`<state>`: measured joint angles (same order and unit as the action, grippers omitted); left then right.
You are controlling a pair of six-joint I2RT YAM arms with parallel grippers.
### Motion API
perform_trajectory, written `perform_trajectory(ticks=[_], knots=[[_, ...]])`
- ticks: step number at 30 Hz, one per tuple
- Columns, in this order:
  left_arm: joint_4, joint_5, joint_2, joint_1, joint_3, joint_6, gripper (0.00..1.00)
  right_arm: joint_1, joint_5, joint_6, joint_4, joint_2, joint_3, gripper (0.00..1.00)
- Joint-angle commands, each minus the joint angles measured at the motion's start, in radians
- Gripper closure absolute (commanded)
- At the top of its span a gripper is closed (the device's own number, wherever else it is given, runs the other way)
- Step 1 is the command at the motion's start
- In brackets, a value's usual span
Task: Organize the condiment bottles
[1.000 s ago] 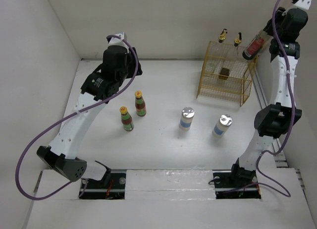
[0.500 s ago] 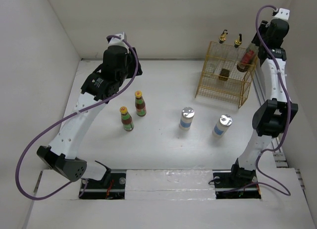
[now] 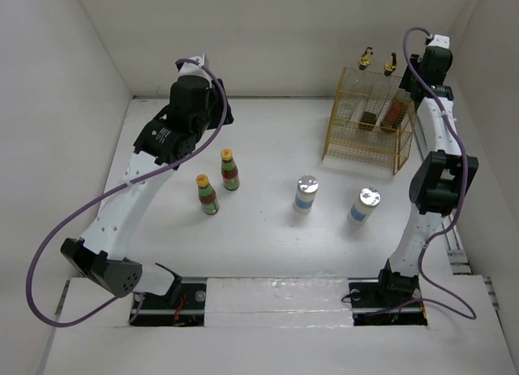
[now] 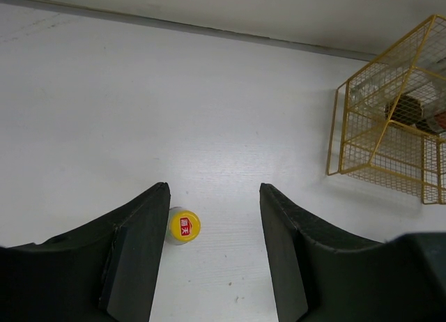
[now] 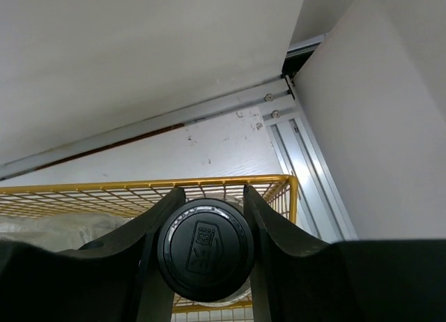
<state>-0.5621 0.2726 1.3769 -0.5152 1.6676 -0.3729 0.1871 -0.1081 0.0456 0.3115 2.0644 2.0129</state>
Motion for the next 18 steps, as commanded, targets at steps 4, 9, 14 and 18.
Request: perform_trajectory(ticks=[4,9,14,18], knots=[[0.044,0.005,-0.022,0.001,-0.012,-0.015,0.50,-0.041,-0.028,-0.006,-0.069,-0.079,-0.034,0.63],[0.044,0.005,-0.022,0.001,-0.012,-0.015,0.50,-0.050,-0.068,0.016,-0.080,-0.159,-0.055,0.28],[0.044,0.005,-0.022,0.001,-0.012,-0.015,0.50,-0.078,-0.111,0.025,-0.092,-0.268,-0.031,0.18],[0.044,0.005,-0.022,0.001,-0.003,-0.015,0.50,-0.164,-0.133,0.034,-0.124,-0.415,-0.176,0.22]])
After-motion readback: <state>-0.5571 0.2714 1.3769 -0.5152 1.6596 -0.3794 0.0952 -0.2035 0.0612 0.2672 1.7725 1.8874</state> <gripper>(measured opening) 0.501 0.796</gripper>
